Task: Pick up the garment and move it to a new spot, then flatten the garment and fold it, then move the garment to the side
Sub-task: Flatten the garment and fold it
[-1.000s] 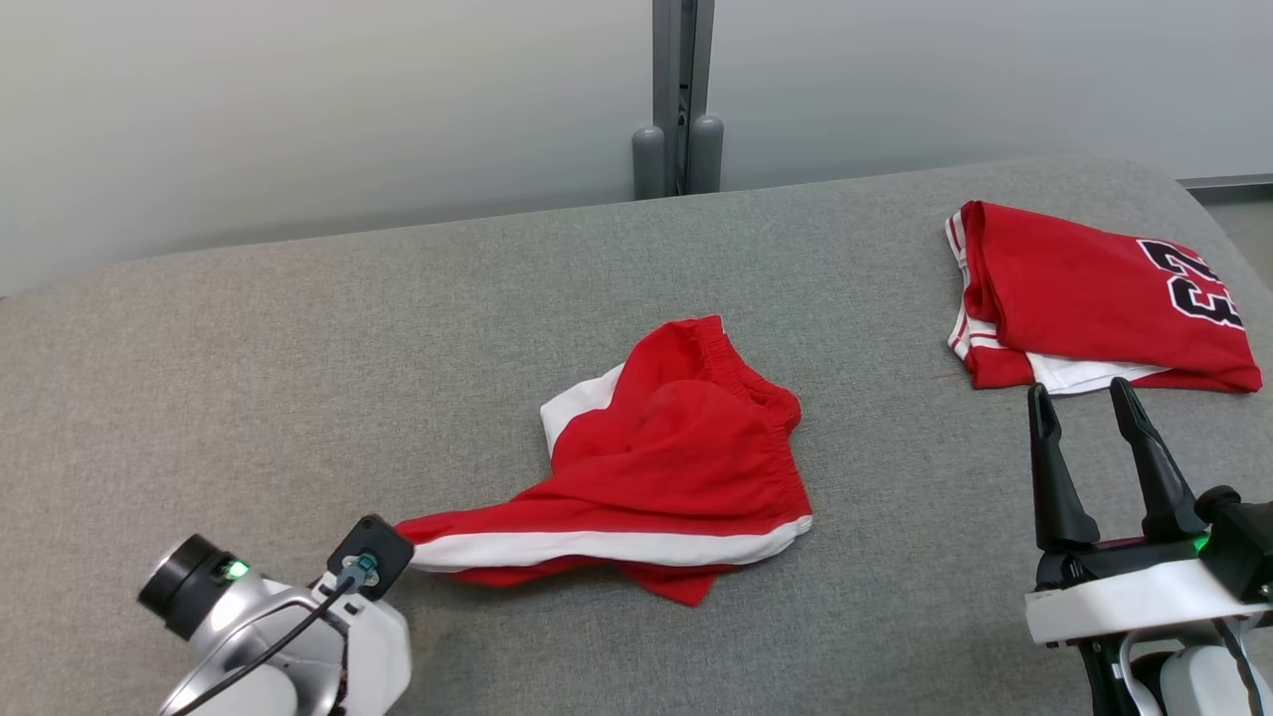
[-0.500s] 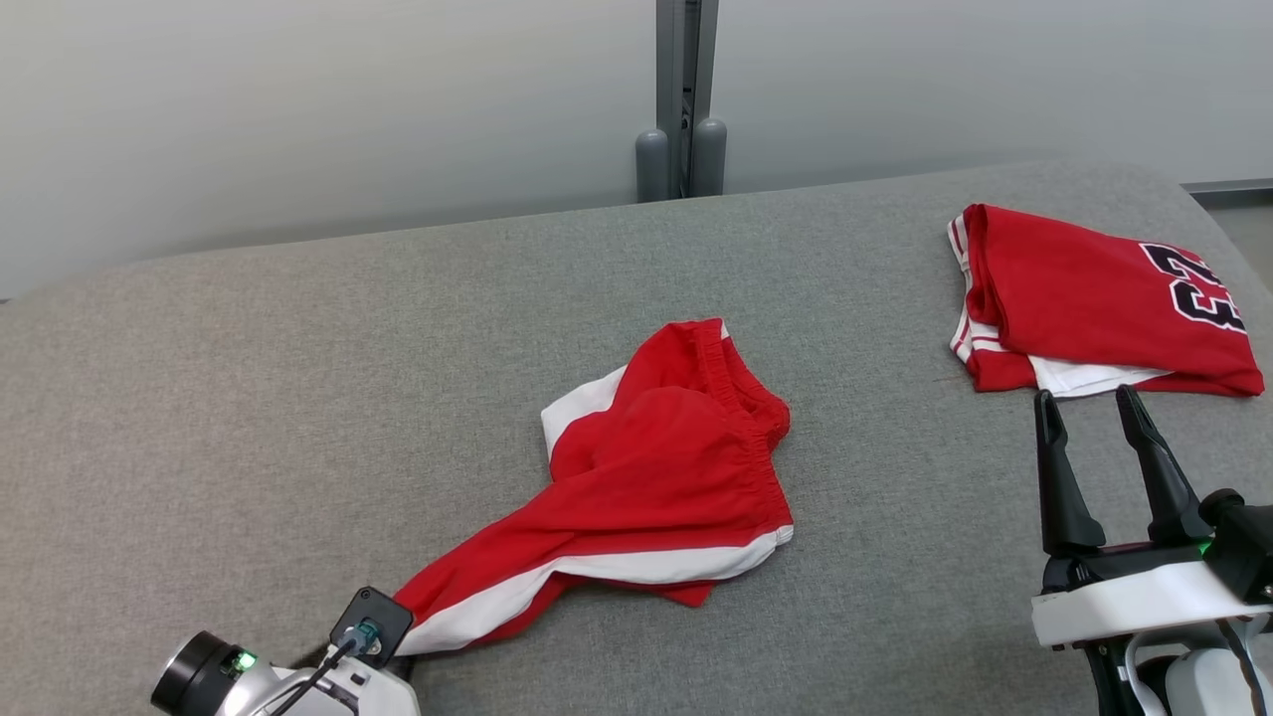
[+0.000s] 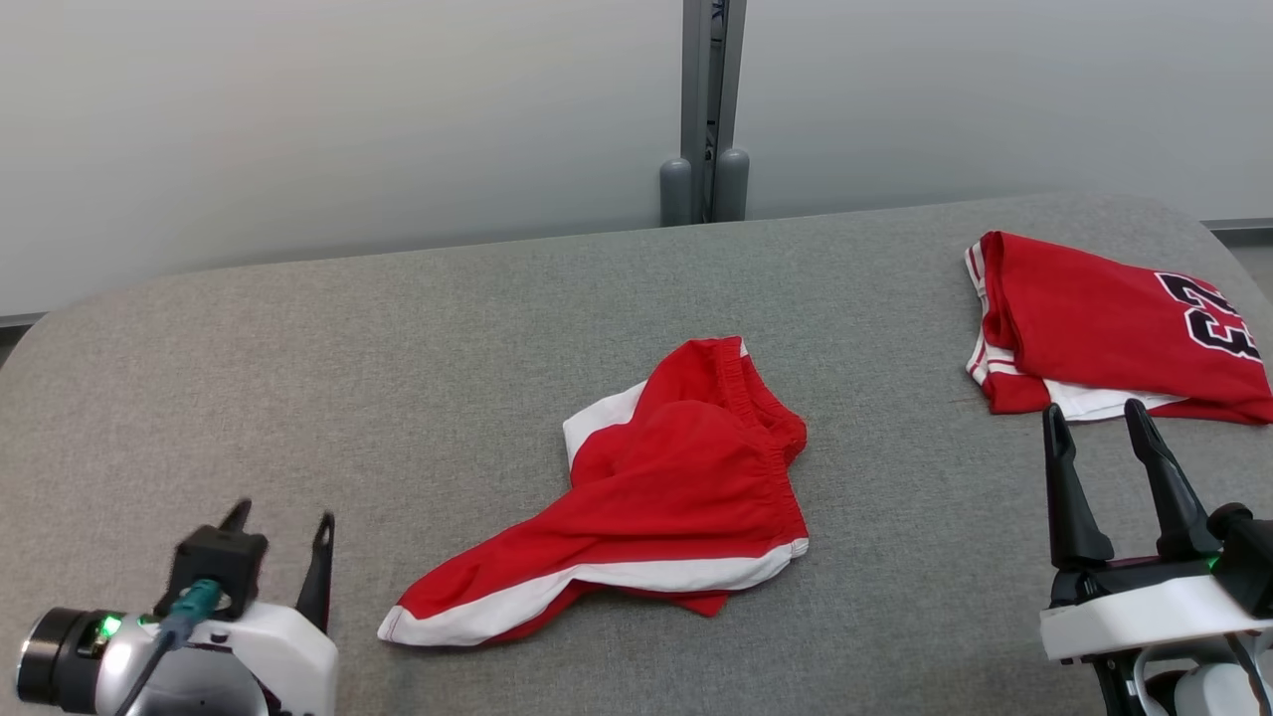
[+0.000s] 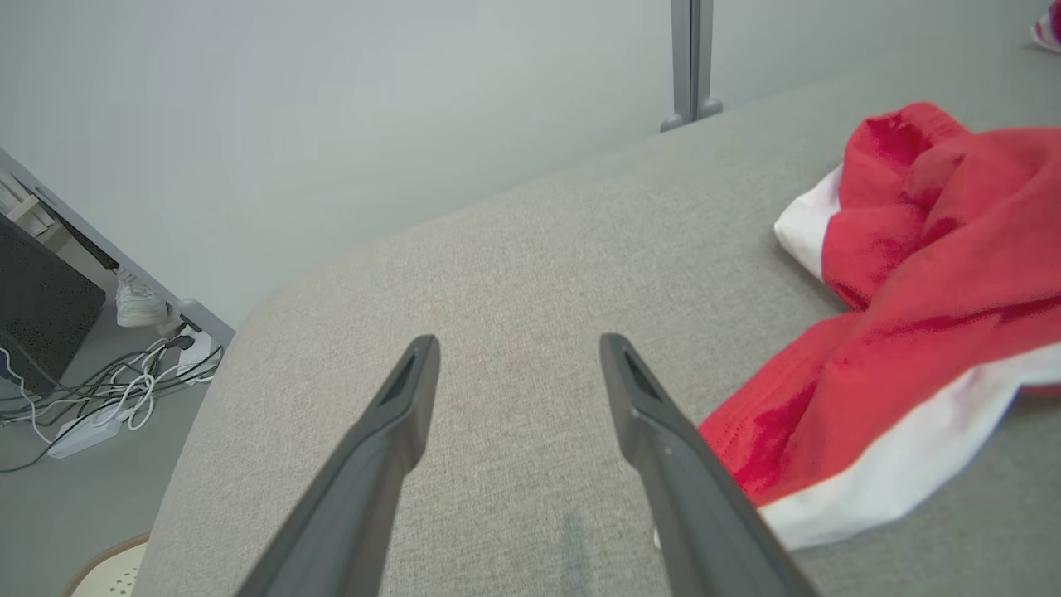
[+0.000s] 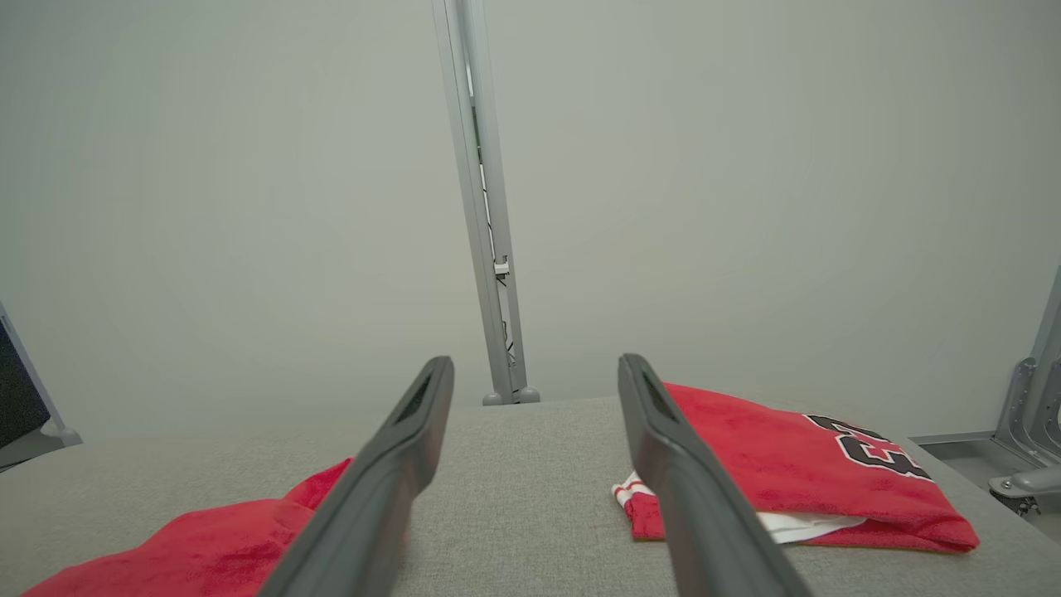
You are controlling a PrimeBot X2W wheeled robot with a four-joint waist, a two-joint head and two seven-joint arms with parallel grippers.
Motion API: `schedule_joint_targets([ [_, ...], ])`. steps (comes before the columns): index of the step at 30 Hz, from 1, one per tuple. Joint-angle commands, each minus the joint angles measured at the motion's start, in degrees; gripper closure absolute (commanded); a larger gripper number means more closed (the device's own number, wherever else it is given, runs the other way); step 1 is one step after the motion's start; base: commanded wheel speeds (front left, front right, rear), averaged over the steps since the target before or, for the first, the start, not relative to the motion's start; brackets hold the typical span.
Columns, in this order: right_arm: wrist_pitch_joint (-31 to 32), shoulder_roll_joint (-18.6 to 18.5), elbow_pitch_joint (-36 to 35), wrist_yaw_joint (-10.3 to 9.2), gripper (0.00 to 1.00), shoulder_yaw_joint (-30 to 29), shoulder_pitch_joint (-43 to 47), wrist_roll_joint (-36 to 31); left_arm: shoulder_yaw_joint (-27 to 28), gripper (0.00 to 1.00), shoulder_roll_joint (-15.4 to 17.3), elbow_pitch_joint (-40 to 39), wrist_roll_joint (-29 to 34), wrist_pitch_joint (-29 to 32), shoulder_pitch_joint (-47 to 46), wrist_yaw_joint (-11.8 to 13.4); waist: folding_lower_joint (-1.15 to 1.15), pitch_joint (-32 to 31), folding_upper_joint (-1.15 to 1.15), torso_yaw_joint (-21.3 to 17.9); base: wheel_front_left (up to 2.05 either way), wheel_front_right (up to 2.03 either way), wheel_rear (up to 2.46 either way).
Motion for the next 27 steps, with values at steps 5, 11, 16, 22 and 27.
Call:
schedule_joint_targets([
  [5, 0.0, -0.1, -0.5, 0.01, 0.0, 0.2, 0.8, 0.5, 4.3, 0.0, -3.8, -3.3, -2.7, -9.2, 3.0, 2.8, 0.0, -0.2, 0.0, -0.2, 0.0, 0.0, 0.0],
  [11, 0.0, 0.5, -0.7, 0.01, 0.0, 1.6, 2.2, 0.9, 7.6, 0.0, -9.6, -1.9, -6.5, -21.1, 6.1, 1.5, 0.0, -0.3, 0.0, -0.4, 0.0, 0.0, 0.0],
  [16, 0.0, 0.2, 1.3, 0.01, 0.0, 4.6, 2.7, 1.1, 8.2, 0.0, -13.0, 0.7, -7.6, -23.6, 6.0, -2.3, 0.0, 0.2, 0.0, 0.3, 0.0, 0.0, 0.0],
  [22, 0.0, -0.6, 2.5, 0.01, 0.0, 6.1, 1.1, 1.2, 9.3, 0.0, -15.0, 2.8, -6.3, -23.9, 4.9, -5.0, 0.0, 0.5, 0.0, 1.4, 0.0, 0.0, 0.0],
  [27, 0.0, -1.4, 3.0, 0.01, 0.0, 5.9, 0.7, 1.6, 10.0, 0.0, -15.7, 4.7, -6.1, -24.0, 5.0, -6.4, 0.0, 0.3, 0.0, 2.4, 0.0, 0.0, 0.0],
])
